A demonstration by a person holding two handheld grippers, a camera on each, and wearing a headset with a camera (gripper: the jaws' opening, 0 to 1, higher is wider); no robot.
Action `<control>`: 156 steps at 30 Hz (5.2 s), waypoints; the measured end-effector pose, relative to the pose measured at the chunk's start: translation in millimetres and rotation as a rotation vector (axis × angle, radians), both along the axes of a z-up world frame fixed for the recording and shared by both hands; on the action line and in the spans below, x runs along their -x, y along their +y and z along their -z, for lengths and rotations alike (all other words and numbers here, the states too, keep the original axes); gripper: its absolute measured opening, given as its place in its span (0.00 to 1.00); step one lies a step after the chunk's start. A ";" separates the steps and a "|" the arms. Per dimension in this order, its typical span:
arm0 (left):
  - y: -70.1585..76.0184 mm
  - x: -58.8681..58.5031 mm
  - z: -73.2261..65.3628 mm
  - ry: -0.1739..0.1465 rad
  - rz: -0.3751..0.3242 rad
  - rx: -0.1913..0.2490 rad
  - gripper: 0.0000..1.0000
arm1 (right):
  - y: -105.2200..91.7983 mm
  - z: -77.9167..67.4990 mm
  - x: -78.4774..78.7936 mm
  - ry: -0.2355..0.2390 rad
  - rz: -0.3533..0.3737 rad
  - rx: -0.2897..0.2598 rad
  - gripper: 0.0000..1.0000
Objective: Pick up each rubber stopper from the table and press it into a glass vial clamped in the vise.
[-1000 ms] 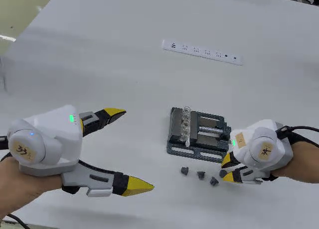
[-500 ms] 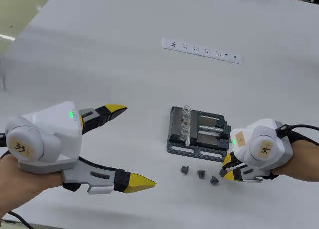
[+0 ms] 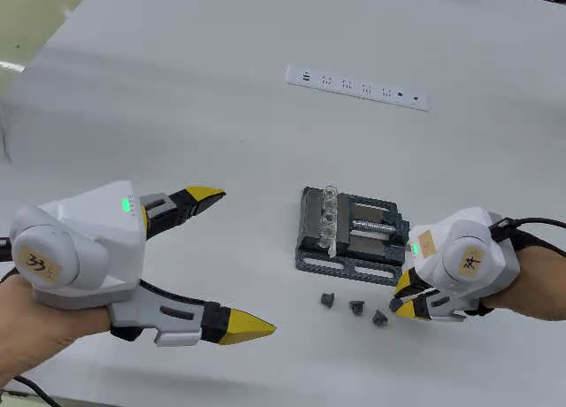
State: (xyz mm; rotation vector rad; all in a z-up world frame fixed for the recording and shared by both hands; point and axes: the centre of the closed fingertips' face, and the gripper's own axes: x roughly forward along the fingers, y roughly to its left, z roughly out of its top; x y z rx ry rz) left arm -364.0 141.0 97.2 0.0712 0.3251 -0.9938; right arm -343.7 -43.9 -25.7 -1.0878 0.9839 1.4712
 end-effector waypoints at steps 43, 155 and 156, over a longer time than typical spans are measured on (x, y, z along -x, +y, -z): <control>-5.0 3.5 2.6 -0.010 0.000 0.038 0.99 | 107.1 -111.4 -101.5 -0.081 0.122 -0.187 0.06; -13.0 1.7 0.1 -0.005 -0.022 0.119 0.99 | 117.9 -51.4 -124.0 -0.043 0.040 0.040 0.07; -12.9 1.6 0.2 -0.005 -0.023 0.117 0.99 | 117.4 -51.6 -124.0 -0.043 0.040 0.039 0.07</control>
